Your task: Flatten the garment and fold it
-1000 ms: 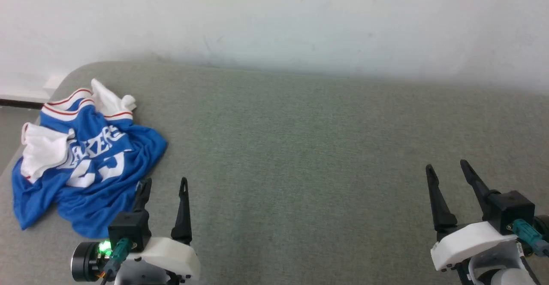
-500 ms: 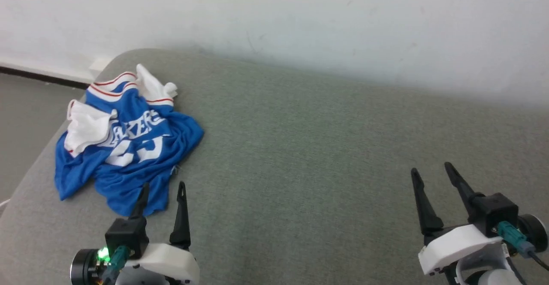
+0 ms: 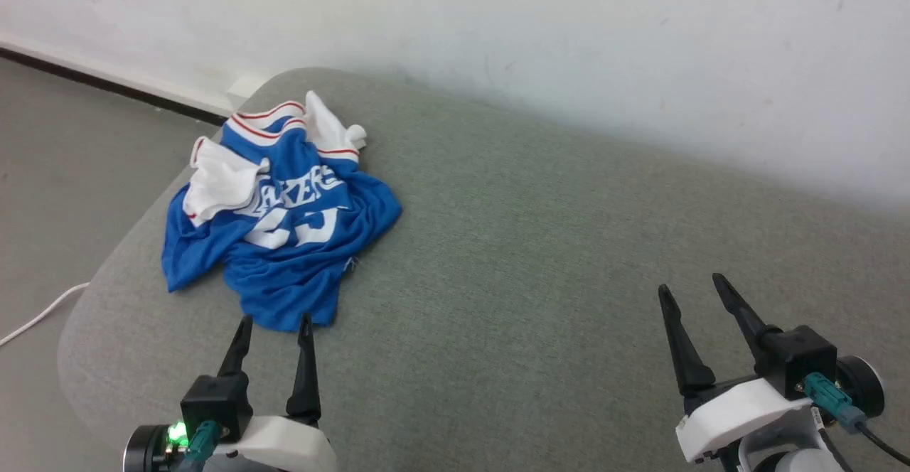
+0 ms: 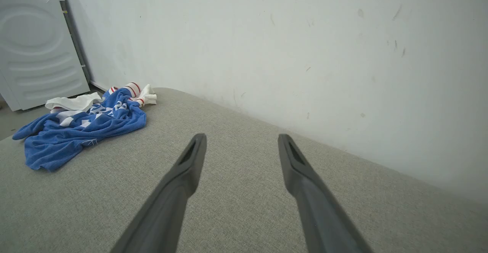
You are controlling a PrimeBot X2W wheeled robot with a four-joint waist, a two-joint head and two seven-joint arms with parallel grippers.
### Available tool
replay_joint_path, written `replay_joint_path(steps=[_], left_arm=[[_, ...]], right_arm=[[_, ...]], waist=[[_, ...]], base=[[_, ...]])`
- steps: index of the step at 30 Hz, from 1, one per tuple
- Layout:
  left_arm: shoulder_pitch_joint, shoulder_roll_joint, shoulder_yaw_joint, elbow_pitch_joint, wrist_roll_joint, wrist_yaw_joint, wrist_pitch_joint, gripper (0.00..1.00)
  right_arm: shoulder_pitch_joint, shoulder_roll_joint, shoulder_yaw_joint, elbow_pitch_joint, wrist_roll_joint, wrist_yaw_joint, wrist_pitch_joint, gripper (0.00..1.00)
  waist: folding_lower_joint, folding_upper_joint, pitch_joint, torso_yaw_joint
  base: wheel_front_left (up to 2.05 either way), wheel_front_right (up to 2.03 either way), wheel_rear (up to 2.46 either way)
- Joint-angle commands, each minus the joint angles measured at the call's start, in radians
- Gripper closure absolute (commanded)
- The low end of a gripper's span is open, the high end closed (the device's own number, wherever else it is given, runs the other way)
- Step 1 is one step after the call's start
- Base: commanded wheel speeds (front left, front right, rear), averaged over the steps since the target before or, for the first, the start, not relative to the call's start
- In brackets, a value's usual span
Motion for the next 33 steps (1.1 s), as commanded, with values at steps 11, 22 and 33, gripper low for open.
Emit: replay_joint_path(steps=[11, 22, 33], left_arm=[[0.035, -0.002, -0.02, 0.015, -0.015, 0.029, -0.032, 0.0], [0.042, -0.003, -0.037, 0.021, -0.034, 0.052, -0.055, 0.0], [0.053, -0.003, -0.054, 0.029, -0.052, 0.069, -0.078, 0.0]], right_arm=[[-0.011, 0.002, 0.018, 0.011, 0.009, -0.001, -0.027, 0.0], [-0.016, 0.003, 0.027, 0.01, 0.0, -0.002, -0.034, 0.0], [-0.015, 0.003, 0.036, 0.008, -0.002, -0.002, -0.044, 0.0]], waist=[[0.0, 0.0001, -0.007, 0.063], [0.0, 0.0001, -0.002, 0.106], [0.0, 0.0001, -0.001, 0.156]], base=[[-0.06, -0.06, -0.06], [0.0, 0.0, 0.0], [0.0, 0.0, 0.0]])
